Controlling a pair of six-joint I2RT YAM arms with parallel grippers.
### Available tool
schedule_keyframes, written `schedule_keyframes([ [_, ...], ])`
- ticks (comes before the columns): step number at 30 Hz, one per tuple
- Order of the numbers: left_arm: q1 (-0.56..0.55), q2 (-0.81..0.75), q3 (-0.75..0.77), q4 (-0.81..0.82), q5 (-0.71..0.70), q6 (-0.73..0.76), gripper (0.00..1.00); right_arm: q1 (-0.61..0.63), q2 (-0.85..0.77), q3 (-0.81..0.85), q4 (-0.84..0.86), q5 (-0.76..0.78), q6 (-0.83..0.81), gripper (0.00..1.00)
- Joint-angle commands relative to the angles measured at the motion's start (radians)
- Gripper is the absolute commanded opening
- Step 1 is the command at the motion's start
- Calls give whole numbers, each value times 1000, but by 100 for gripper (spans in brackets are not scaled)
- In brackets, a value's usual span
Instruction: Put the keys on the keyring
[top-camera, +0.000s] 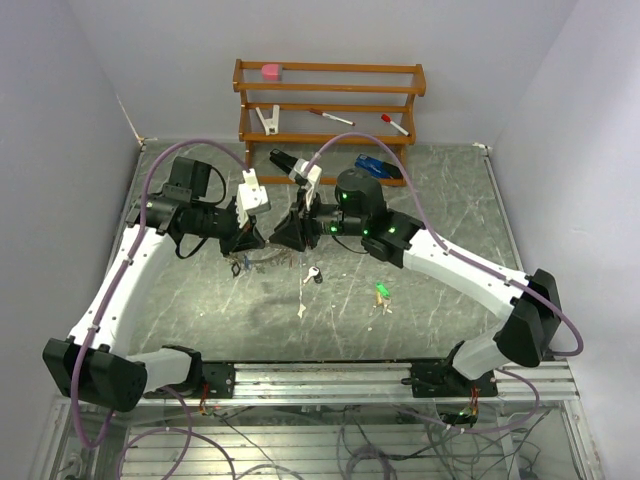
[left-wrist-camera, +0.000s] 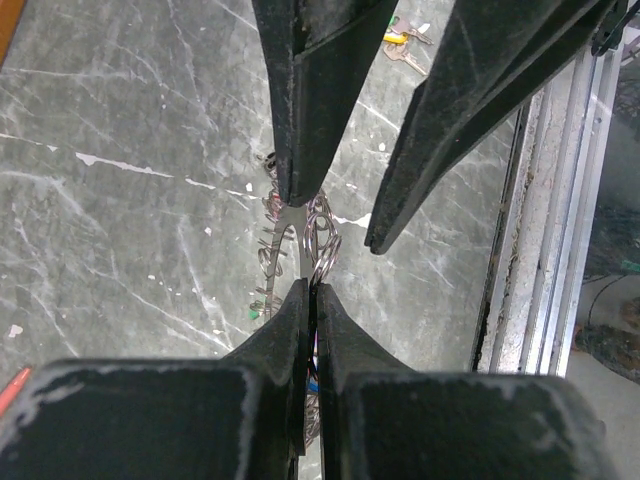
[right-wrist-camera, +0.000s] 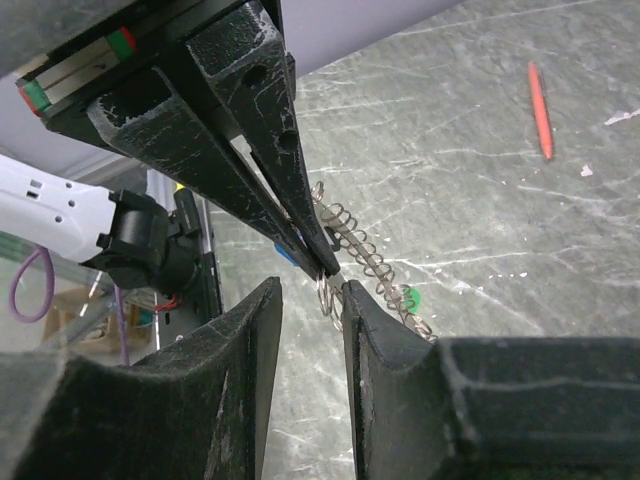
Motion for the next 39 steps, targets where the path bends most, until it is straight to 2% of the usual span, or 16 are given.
schedule_keyframes([
  [1, -7, -10, 43, -6, 22, 24, 7, 3, -10, 32, -18, -26, -17, 31],
  [18, -15, -15, 74, -24, 73, 17, 7, 13, 15, -7, 37, -44, 8, 27],
  [27, -18, -15, 92, -31, 81, 2, 7, 16, 37, -3, 46, -46, 4, 22],
  [28, -18, -15, 94, -28, 82, -1, 7, 16, 38, -3, 46, -45, 3, 20],
  [31, -19, -16, 92, -16, 78, -19, 7, 15, 35, -12, 53, -33, 5, 0],
  [39, -19, -18, 91, 2, 75, -41, 10, 16, 2, -48, 95, -2, 19, 0],
])
